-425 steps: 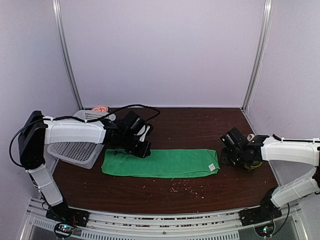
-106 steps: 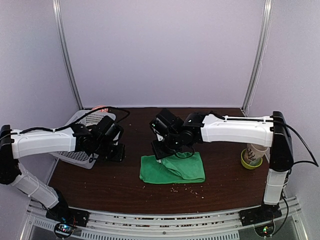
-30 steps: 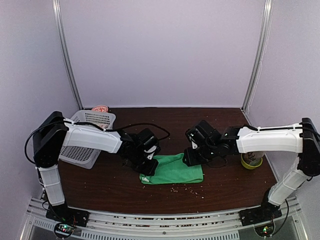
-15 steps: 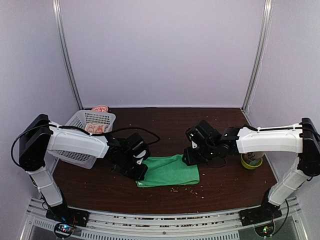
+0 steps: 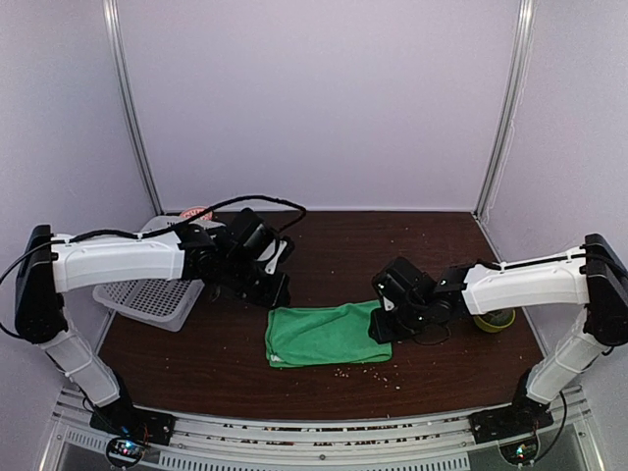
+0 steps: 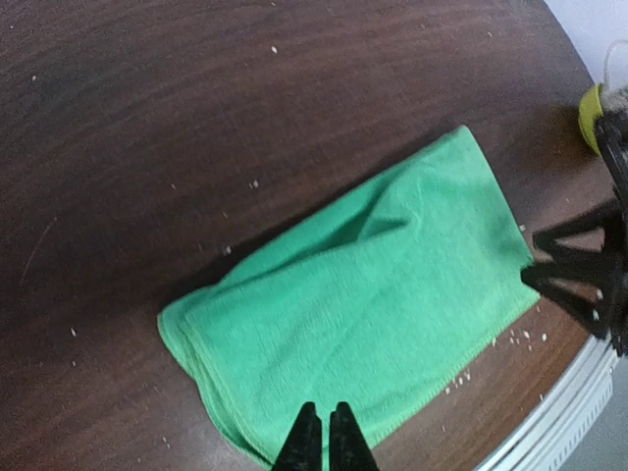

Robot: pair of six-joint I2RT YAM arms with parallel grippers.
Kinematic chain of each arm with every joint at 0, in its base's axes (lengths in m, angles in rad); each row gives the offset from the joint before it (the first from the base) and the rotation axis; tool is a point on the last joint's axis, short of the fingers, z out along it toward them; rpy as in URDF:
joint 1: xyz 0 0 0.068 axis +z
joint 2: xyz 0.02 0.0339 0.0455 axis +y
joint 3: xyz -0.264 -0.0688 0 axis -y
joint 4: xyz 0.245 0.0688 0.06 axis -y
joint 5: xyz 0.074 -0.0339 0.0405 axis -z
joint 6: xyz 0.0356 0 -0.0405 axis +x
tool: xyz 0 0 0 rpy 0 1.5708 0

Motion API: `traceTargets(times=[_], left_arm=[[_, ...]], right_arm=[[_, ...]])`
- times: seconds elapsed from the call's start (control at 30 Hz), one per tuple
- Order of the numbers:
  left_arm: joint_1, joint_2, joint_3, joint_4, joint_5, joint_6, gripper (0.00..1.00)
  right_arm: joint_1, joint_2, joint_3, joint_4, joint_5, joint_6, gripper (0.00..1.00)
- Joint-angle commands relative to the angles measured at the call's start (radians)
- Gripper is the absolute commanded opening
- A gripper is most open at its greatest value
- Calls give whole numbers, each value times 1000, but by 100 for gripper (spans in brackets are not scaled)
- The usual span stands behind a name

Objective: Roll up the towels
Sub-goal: Smooth out the towel at the center of the board.

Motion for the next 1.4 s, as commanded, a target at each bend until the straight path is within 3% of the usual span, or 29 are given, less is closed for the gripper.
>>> traceTargets(times=[0.0,0.2,0.63,1.13,1.37], left_arm=[[38,146,99,-44,-59,30,9],[51,231,162,-117,-137,58,25],[73,284,172,-162,-177,40,31],[101,338,162,-100,-57,30,24],[105,338,156,-89,-52,24,4]], right_arm=[[19,6,18,25,-7,4,37],[23,-10,34,10,-3,-1,38],[27,-22,52,-8,-4,1,39],[35,-21,72,-29,-9,2,40],[40,-20,58,-30,-10,2,40]])
